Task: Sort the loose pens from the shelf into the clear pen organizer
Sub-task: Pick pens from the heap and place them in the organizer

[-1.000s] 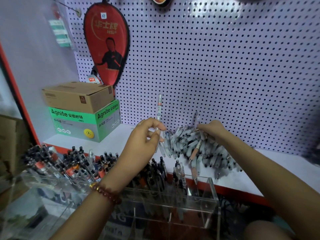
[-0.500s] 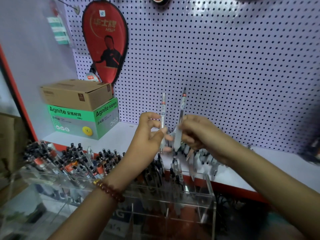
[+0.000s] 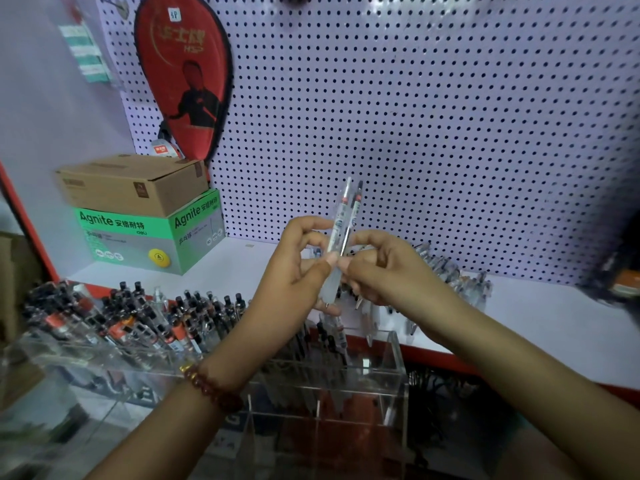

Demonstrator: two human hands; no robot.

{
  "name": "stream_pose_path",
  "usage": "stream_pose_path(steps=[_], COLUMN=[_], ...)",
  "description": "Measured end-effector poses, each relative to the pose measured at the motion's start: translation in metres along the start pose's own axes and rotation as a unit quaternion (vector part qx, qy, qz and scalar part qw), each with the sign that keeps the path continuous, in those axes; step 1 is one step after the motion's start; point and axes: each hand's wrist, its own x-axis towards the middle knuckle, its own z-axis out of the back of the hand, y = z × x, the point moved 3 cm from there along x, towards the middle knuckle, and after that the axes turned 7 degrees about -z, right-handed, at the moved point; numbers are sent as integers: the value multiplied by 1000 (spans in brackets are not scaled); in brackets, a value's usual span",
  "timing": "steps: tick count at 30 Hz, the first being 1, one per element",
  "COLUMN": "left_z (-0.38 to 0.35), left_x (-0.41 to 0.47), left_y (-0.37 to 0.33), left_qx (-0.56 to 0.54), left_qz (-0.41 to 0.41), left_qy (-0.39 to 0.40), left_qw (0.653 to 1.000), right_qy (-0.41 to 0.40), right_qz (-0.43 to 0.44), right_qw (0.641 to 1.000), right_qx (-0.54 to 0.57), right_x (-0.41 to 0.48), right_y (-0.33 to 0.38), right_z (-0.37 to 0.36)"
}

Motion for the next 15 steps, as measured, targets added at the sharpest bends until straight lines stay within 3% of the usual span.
stream_pose_path(steps=[5,11,15], left_z=[-1,-2,-1], left_x=[0,-1,0], left_y=[-2,-1,5], left_qx=[19,13,3], left_qz=[0,5,13], left_qy=[2,29,54], left_qw=[1000,999,998], right_qy=[0,-16,-5], right_qz=[15,35,55], right_qw=[1000,994,992], right_qx=[-14,106,115], right_x=[1,6,7], right_y=[0,0,0], right_z=[1,14,16])
